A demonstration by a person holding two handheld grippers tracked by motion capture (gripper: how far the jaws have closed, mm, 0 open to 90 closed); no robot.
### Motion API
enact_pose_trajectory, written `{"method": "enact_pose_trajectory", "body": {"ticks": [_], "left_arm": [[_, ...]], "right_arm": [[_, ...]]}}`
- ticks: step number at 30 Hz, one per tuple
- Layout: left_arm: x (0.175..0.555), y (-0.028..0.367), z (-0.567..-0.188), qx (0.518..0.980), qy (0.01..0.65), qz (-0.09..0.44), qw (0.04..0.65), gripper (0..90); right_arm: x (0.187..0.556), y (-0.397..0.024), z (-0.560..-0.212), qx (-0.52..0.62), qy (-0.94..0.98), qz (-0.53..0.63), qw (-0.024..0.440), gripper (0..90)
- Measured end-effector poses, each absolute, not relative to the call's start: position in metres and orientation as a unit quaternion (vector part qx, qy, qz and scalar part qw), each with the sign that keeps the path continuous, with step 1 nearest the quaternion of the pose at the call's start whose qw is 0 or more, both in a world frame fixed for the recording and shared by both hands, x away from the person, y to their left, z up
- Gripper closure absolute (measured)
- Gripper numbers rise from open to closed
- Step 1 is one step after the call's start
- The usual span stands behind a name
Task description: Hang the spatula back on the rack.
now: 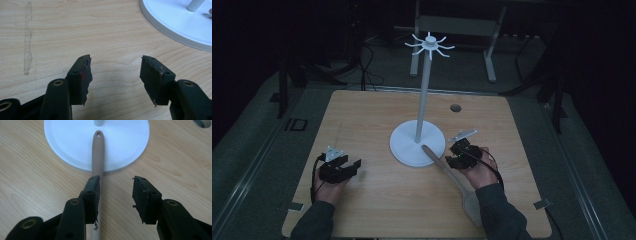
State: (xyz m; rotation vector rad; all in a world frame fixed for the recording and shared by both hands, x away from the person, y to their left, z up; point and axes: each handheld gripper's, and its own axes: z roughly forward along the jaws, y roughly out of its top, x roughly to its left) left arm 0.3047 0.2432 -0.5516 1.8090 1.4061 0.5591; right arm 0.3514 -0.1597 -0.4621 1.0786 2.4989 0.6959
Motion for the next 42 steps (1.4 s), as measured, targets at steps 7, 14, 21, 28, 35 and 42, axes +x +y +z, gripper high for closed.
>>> {"method": "enact_pose_trajectory", "body": {"ticks": [7,14,21,28,35,42], "left_arm": [[0.305,0.243,-0.551,0.710,0.550,0.219,0.382,42.2],[0.305,0.244,-0.551,0.709,0.551,0.218,0.383,42.2],[0.304,0.244,-0.551,0.708,0.551,0.219,0.384,42.2],[0.305,0.244,-0.551,0.708,0.551,0.219,0.384,42.2],[0.305,0.244,-0.551,0.708,0.551,0.218,0.384,42.2],[0.305,0.244,-0.551,0.708,0.551,0.219,0.384,42.2]], "right_arm": [[0.359,-0.154,-0.474,0.369,0.890,0.229,0.141,60.1],[0.364,-0.149,-0.486,0.366,0.899,0.209,0.118,61.2],[0.371,-0.142,-0.500,0.366,0.906,0.187,0.098,60.0],[0.375,-0.137,-0.510,0.364,0.913,0.167,0.082,61.1],[0.382,-0.135,-0.518,0.374,0.913,0.152,0.063,66.6],[0.384,-0.135,-0.520,0.374,0.914,0.147,0.053,70.9]]}}
